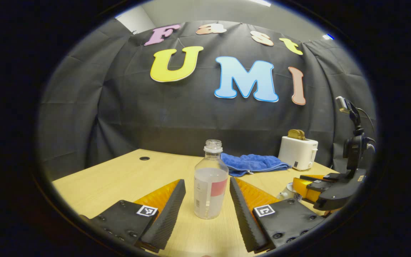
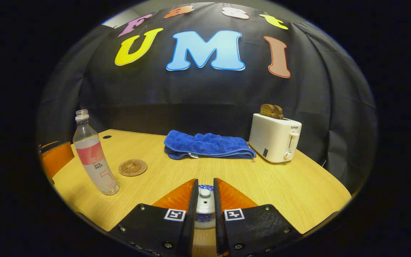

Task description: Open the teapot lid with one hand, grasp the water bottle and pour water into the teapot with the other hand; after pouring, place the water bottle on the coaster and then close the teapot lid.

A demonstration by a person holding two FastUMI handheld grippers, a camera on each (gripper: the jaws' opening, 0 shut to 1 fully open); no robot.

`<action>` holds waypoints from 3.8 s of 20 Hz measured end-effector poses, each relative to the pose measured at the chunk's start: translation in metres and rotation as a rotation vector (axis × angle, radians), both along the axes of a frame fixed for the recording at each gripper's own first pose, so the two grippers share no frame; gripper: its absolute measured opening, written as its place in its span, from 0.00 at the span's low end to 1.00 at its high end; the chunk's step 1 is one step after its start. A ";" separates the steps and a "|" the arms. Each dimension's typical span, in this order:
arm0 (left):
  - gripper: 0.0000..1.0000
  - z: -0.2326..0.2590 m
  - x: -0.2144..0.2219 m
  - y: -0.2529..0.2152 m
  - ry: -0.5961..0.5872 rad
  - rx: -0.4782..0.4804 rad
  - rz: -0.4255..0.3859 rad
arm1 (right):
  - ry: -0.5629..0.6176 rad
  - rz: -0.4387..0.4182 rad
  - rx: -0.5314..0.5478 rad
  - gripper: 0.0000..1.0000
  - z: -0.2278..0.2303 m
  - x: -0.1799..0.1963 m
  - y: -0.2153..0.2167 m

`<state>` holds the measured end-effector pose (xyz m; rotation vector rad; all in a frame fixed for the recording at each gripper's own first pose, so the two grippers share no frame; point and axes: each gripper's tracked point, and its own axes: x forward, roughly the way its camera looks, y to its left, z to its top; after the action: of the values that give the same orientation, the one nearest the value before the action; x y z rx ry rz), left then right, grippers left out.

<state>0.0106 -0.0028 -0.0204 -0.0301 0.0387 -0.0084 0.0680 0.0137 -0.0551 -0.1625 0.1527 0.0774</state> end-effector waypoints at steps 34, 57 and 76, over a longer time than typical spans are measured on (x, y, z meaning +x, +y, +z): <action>0.98 -0.059 0.063 -0.007 0.139 0.112 -0.020 | -0.133 0.024 0.117 0.07 0.058 -0.002 -0.020; 0.84 -0.026 0.059 -0.025 0.103 0.744 -0.008 | -0.155 -0.135 0.241 0.07 0.054 -0.007 -0.107; 0.84 -0.002 0.059 -0.088 0.054 1.497 -0.098 | -0.199 -0.225 0.270 0.07 0.058 -0.025 -0.144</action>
<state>0.0696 -0.0910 -0.0219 1.4689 0.0930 -0.0746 0.0434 -0.1308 0.0027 0.1169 -0.0389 -0.1418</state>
